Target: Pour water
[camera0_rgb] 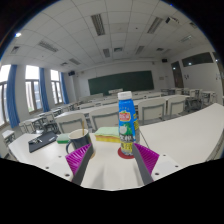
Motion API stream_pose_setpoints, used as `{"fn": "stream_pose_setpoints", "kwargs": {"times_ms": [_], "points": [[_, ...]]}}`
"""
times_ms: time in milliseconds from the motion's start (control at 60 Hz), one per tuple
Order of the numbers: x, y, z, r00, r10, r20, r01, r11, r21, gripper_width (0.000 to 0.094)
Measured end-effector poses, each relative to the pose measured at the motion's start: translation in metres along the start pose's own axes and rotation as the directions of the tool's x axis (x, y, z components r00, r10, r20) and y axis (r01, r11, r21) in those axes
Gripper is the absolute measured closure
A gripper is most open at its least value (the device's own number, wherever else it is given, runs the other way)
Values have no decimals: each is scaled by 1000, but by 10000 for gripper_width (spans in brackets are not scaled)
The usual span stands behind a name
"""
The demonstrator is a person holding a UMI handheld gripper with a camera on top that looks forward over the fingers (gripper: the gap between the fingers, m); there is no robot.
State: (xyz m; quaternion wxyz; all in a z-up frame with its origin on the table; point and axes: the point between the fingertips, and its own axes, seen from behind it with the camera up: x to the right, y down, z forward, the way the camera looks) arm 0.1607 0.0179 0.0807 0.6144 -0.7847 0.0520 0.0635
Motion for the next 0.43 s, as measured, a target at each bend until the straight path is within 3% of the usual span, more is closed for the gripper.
{"fn": "stream_pose_setpoints", "kwargs": {"times_ms": [133, 433], "points": [[-26, 20, -35, 1000, 9, -7, -9, 1000, 11, 92], [-69, 39, -55, 988, 94, 121, -99, 995, 31, 94]]}}
